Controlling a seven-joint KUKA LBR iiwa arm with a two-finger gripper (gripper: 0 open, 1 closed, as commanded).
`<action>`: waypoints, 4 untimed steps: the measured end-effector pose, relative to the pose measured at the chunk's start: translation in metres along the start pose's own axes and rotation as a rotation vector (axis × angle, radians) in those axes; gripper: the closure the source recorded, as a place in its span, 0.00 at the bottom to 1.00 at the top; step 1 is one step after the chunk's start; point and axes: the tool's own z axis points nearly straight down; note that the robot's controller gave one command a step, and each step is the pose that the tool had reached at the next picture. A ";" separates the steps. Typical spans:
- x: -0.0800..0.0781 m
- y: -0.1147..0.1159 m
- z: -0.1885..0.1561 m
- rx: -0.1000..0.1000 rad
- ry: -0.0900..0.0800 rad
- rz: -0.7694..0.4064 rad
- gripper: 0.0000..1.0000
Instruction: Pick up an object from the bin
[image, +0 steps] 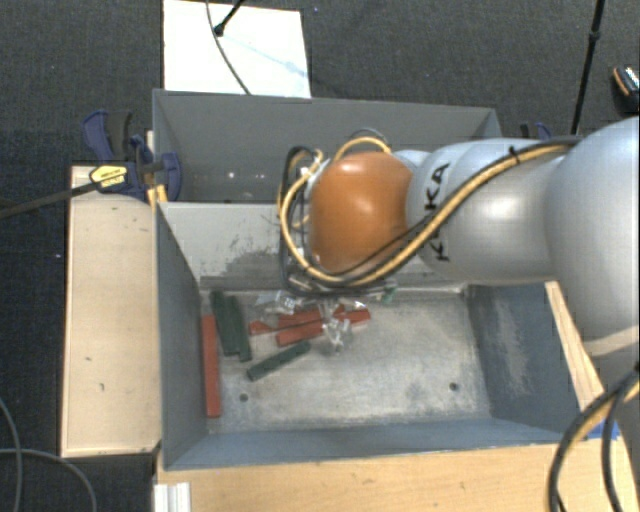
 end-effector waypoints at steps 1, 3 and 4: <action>-0.001 0.000 -0.001 -0.002 0.000 0.010 0.00; -0.002 0.000 -0.002 -0.003 0.001 0.025 1.00; -0.004 -0.002 -0.115 0.006 -0.005 0.035 1.00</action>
Offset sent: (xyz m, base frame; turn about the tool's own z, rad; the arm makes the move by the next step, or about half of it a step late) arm 0.0000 0.0000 0.0000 0.0000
